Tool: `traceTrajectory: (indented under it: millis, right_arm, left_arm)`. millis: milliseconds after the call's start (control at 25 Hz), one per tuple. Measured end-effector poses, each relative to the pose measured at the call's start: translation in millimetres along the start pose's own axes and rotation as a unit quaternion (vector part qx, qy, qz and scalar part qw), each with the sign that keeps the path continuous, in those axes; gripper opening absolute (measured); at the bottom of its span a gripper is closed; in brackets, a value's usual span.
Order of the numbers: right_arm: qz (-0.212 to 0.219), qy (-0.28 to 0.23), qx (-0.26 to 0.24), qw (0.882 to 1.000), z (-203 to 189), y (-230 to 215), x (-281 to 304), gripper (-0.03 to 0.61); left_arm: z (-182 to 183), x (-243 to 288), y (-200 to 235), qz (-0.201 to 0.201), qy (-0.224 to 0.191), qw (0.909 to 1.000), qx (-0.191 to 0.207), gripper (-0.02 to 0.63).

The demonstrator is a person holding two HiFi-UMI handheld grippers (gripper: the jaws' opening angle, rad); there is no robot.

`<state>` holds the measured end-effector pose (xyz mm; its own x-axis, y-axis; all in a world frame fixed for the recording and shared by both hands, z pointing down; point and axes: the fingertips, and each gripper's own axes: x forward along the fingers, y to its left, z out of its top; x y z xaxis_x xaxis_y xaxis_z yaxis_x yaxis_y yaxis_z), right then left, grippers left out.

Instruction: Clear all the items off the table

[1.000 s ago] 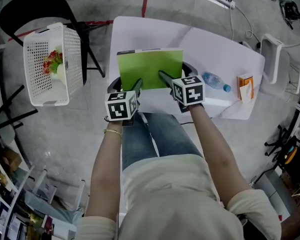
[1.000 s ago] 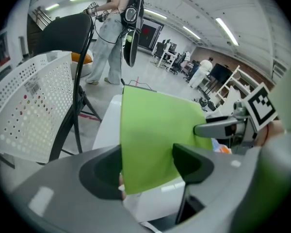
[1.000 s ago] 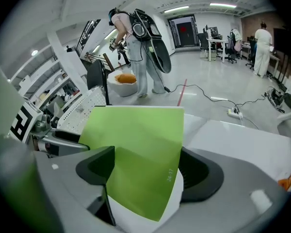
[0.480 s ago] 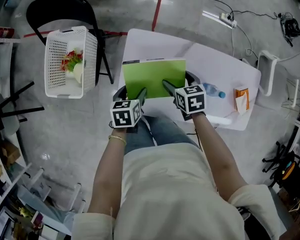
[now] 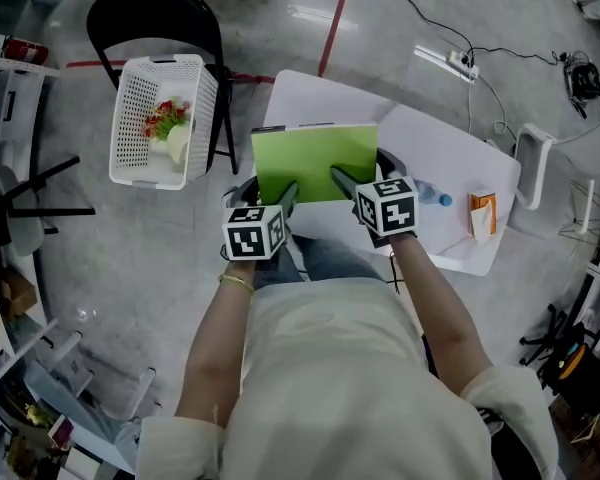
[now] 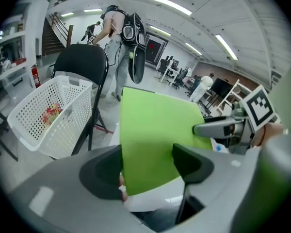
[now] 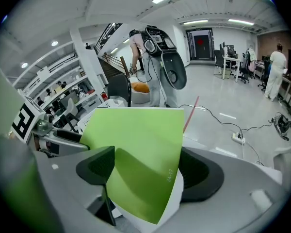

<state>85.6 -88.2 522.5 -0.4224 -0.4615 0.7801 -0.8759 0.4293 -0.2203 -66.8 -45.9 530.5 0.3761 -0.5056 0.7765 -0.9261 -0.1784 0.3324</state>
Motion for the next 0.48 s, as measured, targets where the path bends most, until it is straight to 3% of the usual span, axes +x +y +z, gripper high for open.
traceTrajectory:
  millis: [480]
  right_arm:
    - [0.002,-0.02,-0.017,1.0,44.1,69.2,13.7,0.413]
  left_arm:
    - [23.5,-45.8,62.1,-0.001,-0.013,0.9999,-0.004,0.322]
